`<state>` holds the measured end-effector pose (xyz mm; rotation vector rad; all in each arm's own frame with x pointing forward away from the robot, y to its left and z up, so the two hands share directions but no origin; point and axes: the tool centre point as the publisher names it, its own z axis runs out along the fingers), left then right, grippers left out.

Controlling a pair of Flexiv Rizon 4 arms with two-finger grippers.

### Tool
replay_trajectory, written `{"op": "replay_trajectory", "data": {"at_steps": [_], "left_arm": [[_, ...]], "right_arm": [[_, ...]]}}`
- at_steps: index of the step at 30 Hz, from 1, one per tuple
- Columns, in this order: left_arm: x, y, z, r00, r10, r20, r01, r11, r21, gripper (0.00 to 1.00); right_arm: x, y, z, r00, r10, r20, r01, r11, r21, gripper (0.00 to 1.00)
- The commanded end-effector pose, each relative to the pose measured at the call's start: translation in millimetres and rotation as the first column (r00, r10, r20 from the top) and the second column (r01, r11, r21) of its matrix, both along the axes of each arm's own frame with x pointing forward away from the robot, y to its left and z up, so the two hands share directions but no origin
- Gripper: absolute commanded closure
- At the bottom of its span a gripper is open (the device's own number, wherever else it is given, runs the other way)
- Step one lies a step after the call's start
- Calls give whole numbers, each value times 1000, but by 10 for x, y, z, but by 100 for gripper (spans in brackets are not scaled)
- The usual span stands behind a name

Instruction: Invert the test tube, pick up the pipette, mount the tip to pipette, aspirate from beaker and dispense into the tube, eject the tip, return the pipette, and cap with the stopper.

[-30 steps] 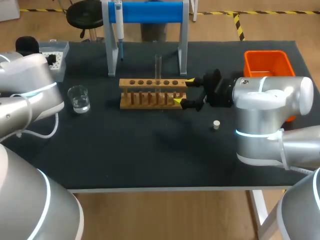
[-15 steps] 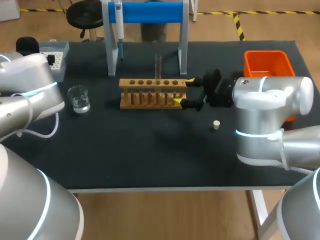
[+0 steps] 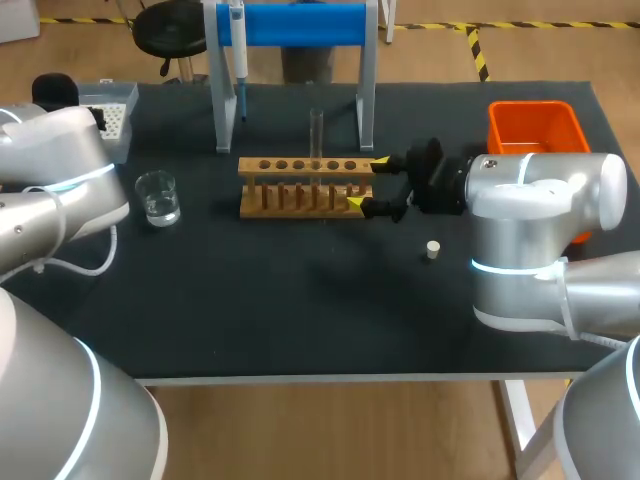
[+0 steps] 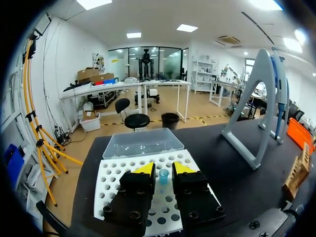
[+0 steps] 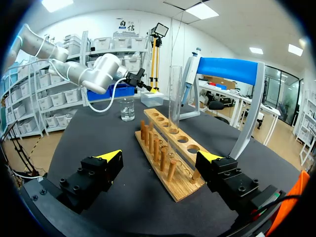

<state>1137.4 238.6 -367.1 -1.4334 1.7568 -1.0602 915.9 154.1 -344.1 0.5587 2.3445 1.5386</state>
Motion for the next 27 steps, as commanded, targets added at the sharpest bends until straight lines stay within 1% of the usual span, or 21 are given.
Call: {"op": "replay_trajectory", "data": {"at_steps": [1,2,3,5,14,27], "left_arm": [[18,-8,-20,1000,7,0,-7,1000,2,81],[18,-8,-22,1000,6,-1,-6,1000,2,81],[18,-8,-23,1000,6,-2,-6,1000,3,84],[17,-8,-24,1000,6,-2,-6,1000,4,100],[11,-11,-8,1000,6,2,-6,1000,3,100],[8,7,117,1000,10,17,-11,1000,20,100]], "right_arm": [[-5,-3,-9,1000,-1,2,1,1000,2,0],[-5,-3,-9,1000,-1,2,1,1000,2,0],[-5,-3,-9,1000,-1,2,1,1000,2,0],[-5,-3,-9,1000,-1,2,1,1000,2,0],[-5,-3,-9,1000,-1,2,1,1000,2,0],[-5,-3,-9,1000,-1,2,1,1000,2,0]]}}
